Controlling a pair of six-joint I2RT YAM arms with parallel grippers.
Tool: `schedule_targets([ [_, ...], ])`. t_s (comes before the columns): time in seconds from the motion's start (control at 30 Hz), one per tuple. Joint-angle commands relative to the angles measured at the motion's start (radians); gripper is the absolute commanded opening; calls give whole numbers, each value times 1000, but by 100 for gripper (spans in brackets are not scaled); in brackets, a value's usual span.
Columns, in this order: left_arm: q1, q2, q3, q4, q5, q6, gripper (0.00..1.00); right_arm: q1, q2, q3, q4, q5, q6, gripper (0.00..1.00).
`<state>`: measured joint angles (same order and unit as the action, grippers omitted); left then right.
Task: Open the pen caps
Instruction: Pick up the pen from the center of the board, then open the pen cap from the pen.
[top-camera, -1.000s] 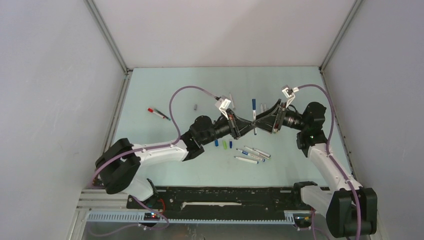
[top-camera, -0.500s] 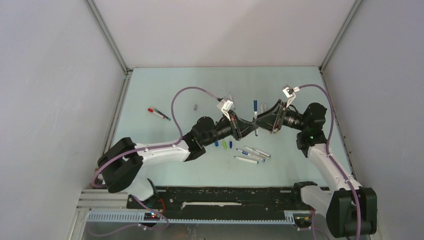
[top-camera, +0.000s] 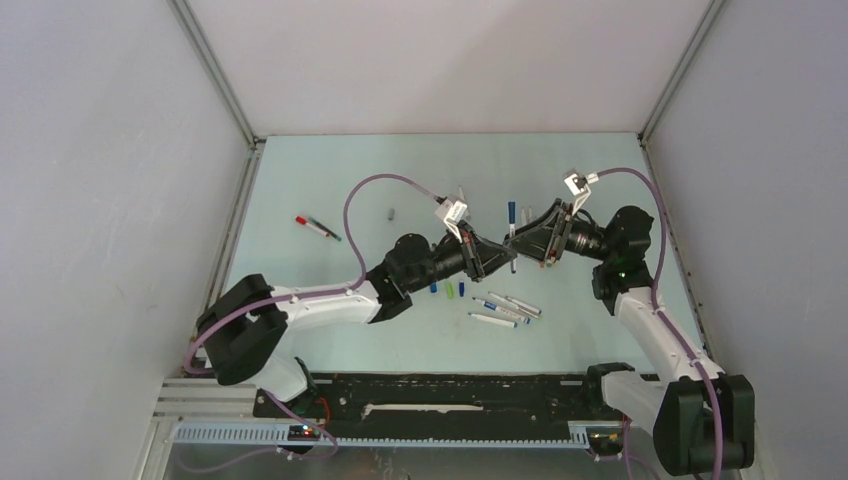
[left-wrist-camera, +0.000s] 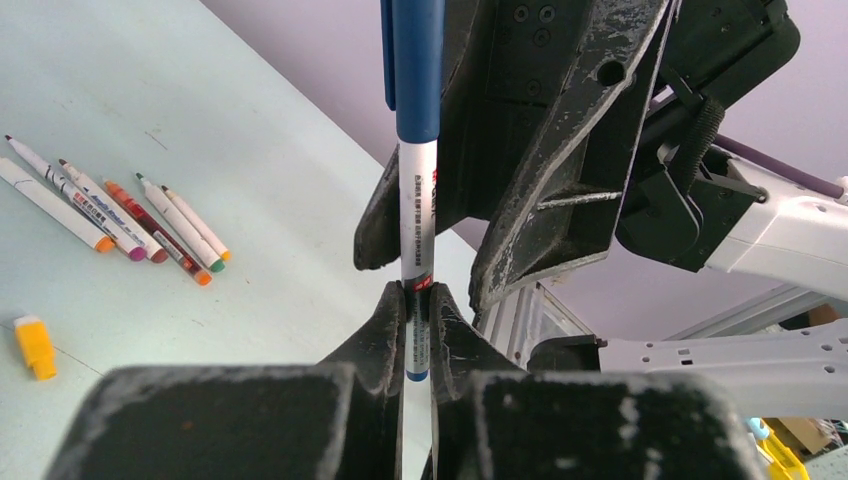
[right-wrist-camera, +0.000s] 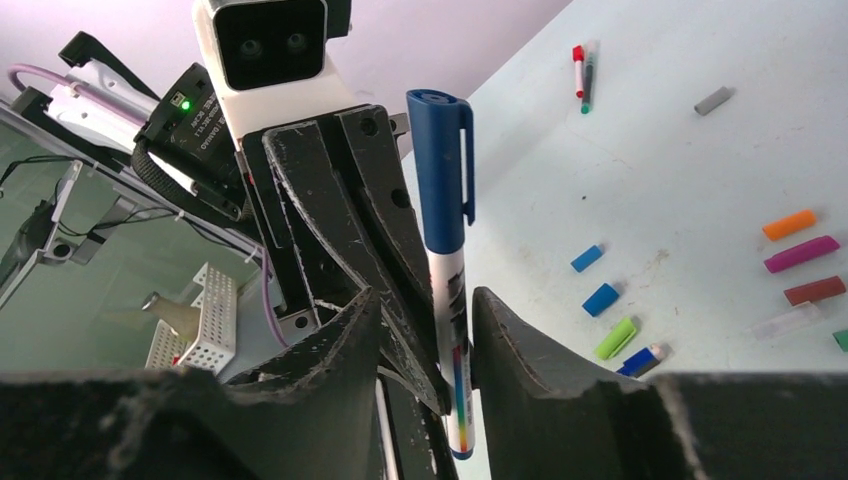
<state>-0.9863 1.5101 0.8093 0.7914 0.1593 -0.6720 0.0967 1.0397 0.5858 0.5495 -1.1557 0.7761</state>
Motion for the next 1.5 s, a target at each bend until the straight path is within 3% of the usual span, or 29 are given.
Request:
schedule_targets([
  [0.0,-12,5,69,39,-8,28,1,10,2,3,29,-18,-15,39],
  [0.13,-15,4,72,39,-7,28,1,10,3,3,27,-19,-21,28],
  [0.27,-17,-3,71,36,-9,29,2,10,5,3,21,-24,-42,2],
  [0.5,-18,-105,43,-63,-49,85,23,3,2,10,10,-65,-86,0],
  [0.6,-18,-197,-10,-96,-118,131,52,3,2,25,-29,-101,-148,0],
  [0.73,-18,-314,-78,-130,-211,169,73,10,7,43,-82,-173,-237,0],
  [0.83,-17,-375,-102,-133,-294,181,98,23,7,49,-136,-224,-327,0],
  [0.9,-16,-390,-111,-133,-363,147,100,34,3,57,-183,-246,-384,0],
  [1.17,-9,-303,-33,-104,-228,46,99,41,23,70,-249,-256,-444,0],
  [1.47,-10,-173,13,6,-169,-45,82,42,39,72,-252,-257,-441,0],
])
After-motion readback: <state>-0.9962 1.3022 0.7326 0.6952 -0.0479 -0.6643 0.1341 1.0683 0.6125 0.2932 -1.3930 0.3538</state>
